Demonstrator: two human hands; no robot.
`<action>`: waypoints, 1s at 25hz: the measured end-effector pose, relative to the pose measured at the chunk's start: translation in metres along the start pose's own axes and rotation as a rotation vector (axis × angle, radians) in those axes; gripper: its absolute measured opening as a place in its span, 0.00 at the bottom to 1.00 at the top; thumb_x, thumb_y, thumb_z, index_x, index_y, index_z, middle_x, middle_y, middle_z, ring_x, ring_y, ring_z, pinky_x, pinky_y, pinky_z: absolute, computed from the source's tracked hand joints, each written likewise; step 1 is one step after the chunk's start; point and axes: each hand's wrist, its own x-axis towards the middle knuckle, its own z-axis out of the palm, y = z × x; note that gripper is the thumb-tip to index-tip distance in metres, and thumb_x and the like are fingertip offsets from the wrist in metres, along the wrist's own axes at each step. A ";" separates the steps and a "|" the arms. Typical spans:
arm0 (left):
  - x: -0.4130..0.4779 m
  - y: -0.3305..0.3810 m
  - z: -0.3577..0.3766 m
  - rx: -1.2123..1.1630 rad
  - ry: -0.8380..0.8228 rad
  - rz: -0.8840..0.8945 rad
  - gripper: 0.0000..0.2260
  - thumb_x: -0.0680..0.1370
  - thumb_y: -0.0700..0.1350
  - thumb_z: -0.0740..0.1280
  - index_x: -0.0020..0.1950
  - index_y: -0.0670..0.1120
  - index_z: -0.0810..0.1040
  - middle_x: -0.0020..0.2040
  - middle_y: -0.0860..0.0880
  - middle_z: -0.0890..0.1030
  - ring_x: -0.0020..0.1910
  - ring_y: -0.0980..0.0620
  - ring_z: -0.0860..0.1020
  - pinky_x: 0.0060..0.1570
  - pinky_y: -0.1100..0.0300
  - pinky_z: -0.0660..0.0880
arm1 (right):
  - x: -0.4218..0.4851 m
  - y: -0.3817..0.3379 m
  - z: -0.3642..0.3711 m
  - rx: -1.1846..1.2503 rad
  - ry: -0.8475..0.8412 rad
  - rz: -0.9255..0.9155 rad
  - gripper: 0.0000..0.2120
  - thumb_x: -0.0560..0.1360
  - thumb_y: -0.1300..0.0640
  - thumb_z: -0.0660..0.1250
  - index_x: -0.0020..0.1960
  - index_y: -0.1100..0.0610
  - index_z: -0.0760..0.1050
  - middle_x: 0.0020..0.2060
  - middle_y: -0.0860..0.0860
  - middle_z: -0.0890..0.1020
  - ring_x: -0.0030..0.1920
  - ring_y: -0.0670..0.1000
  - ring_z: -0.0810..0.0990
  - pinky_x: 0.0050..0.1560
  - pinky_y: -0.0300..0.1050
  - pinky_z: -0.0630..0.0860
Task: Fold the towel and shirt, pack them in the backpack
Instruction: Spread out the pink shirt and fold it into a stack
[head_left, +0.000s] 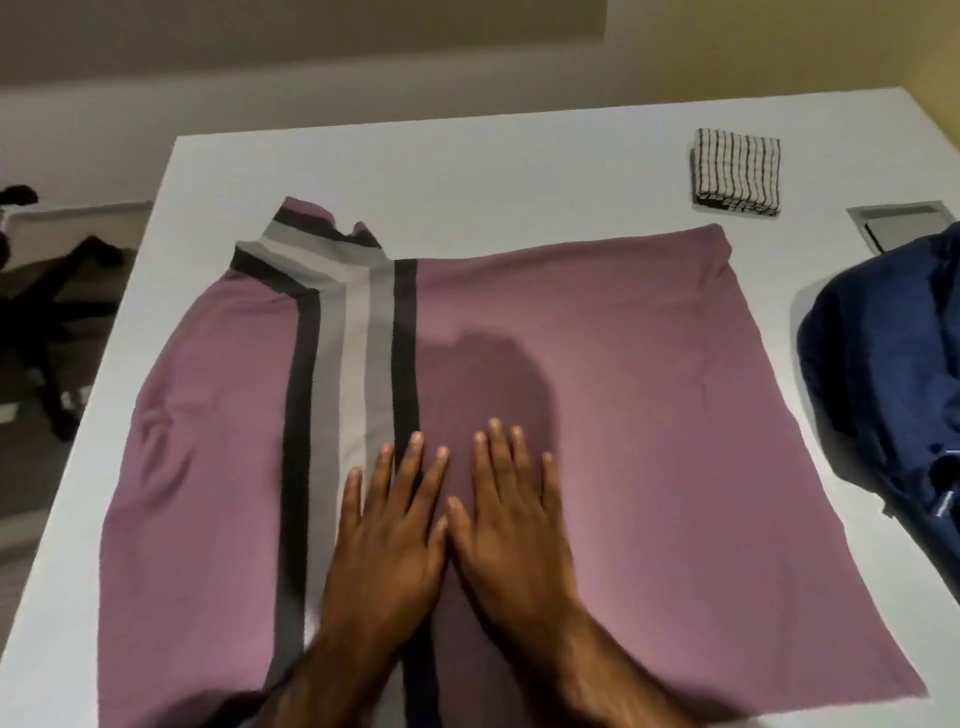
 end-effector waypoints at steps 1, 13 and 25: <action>-0.006 -0.020 -0.005 0.031 0.023 -0.063 0.29 0.84 0.58 0.48 0.84 0.54 0.50 0.85 0.50 0.48 0.83 0.46 0.48 0.79 0.41 0.49 | -0.005 0.032 0.000 -0.060 0.009 0.055 0.34 0.83 0.39 0.45 0.83 0.57 0.51 0.82 0.55 0.50 0.82 0.55 0.45 0.79 0.61 0.46; -0.106 -0.024 -0.010 -0.015 -0.024 -0.455 0.32 0.82 0.67 0.40 0.84 0.54 0.45 0.84 0.49 0.41 0.82 0.44 0.41 0.80 0.39 0.46 | -0.086 0.028 -0.001 -0.047 -0.064 -0.042 0.37 0.83 0.36 0.42 0.82 0.59 0.46 0.82 0.57 0.47 0.82 0.57 0.43 0.80 0.62 0.45; -0.137 -0.041 -0.018 -0.021 0.104 -0.396 0.33 0.83 0.66 0.40 0.84 0.50 0.48 0.84 0.45 0.48 0.83 0.41 0.45 0.79 0.39 0.44 | -0.119 0.133 -0.055 0.026 0.103 0.372 0.40 0.81 0.33 0.44 0.81 0.61 0.51 0.81 0.60 0.53 0.81 0.61 0.50 0.79 0.65 0.47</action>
